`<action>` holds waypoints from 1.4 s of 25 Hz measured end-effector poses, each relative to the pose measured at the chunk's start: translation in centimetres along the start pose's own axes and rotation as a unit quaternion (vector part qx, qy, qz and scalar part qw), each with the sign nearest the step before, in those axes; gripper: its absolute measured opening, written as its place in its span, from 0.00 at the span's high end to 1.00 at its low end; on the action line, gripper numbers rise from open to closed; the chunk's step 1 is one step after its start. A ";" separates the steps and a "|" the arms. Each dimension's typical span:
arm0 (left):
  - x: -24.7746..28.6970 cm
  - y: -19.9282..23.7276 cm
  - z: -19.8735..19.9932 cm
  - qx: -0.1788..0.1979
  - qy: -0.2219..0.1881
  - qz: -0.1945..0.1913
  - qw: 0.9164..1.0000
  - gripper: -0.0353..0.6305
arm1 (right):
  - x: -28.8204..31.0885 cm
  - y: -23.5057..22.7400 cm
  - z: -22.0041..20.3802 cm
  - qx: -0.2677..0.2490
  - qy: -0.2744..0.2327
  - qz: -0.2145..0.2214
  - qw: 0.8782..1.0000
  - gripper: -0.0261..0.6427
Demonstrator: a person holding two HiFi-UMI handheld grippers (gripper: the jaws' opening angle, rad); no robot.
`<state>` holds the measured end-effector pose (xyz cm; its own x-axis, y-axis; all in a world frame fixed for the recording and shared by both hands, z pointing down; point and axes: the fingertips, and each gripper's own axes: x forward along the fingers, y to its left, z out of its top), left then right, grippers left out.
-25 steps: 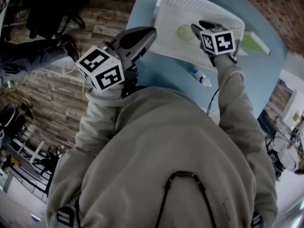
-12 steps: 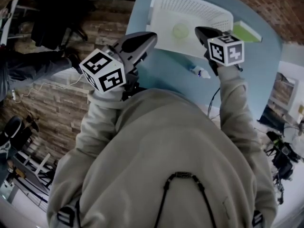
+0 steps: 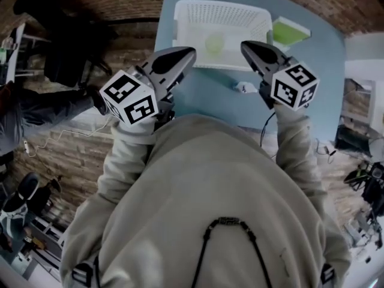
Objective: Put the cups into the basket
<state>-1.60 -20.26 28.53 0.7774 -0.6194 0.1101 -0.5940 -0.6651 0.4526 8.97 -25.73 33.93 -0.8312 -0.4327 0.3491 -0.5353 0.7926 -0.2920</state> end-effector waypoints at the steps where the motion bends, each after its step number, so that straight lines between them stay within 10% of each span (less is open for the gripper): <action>1: 0.2 -0.6 0.3 0.014 0.000 -0.003 1.000 0.95 | -0.8 0.6 0.7 0.000 -0.016 0.006 1.000 0.94; 35: 1.8 -2.6 1.4 0.034 -0.004 -0.037 0.999 0.95 | -5.5 6.3 4.4 -0.015 -0.059 0.007 0.998 0.94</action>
<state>1.04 -20.21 26.27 0.8176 -0.5713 0.0715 -0.5486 -0.7354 0.3977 9.48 -20.28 26.26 -0.8513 -0.4678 0.2377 -0.5203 0.8108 -0.2681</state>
